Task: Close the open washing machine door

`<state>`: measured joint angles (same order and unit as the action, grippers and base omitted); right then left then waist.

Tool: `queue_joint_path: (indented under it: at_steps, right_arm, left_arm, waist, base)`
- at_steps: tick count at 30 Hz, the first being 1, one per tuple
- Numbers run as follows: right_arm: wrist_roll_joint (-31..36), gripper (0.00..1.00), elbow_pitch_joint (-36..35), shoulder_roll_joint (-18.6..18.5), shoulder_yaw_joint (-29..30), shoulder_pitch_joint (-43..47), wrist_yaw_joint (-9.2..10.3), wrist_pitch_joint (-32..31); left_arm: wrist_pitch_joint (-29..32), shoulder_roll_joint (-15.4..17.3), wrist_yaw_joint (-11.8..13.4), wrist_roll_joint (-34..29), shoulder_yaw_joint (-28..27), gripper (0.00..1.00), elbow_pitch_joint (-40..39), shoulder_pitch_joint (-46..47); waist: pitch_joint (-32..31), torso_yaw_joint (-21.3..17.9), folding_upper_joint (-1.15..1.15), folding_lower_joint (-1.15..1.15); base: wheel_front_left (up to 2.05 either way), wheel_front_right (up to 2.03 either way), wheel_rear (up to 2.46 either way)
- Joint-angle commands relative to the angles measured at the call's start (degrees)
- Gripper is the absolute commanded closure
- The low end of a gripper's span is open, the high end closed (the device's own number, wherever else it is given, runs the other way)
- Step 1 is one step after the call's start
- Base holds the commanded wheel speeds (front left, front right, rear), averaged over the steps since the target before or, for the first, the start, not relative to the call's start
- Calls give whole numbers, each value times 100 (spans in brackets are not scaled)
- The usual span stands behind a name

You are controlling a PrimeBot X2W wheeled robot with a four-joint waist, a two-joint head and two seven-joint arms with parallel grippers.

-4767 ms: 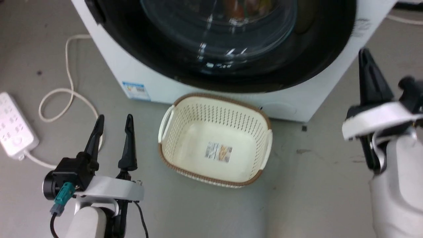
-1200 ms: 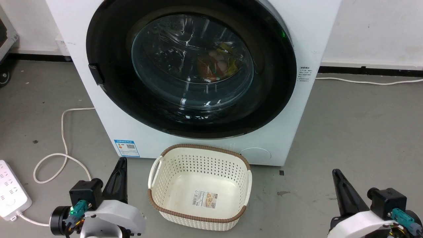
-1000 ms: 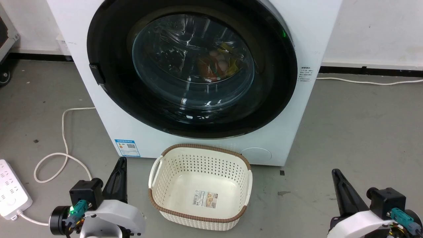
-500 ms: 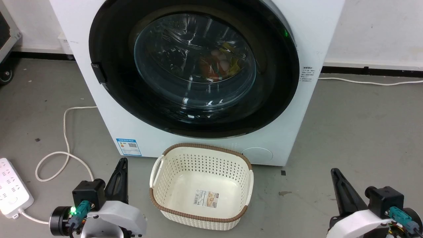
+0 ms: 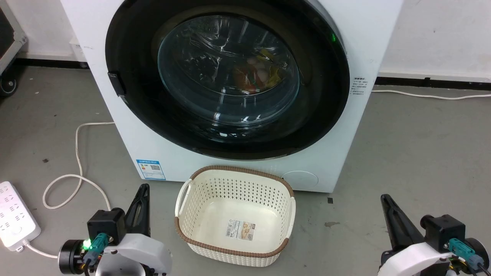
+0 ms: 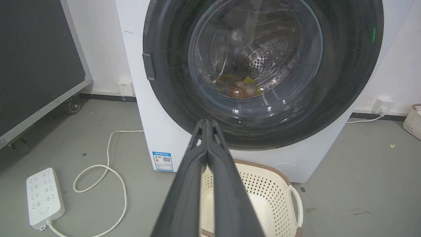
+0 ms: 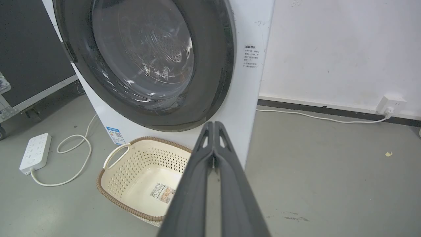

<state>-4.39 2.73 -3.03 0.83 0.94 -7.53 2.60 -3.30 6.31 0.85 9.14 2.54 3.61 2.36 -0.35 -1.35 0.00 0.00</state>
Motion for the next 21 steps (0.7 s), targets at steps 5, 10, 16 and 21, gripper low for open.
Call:
queue_joint_path:
  at_steps: [5,10,16,21]
  right_arm:
    - [96,100,-72,9,-17,-49,3,-38]
    - [124,100,-89,10,-22,-53,3,-56]
    - [166,100,-113,10,-30,-58,3,-83]
    - [200,100,-133,11,-37,-63,3,-106]
  left_arm:
    - [52,-53,-26,-155,-55,100,-72,-94]
    - [74,-77,-31,-216,-71,100,-95,-106]
    - [108,-112,-38,-309,-96,100,-131,-123]
    - [136,-141,-44,-386,-116,100,-160,-138]
  waist:
    - [4,15,0,0]
    - [6,25,0,0]
    - [10,39,0,0]
    - [13,51,0,0]
  base:
    - [0,0,0]
    - [0,0,0]
    - [0,0,0]
    - [0,0,0]
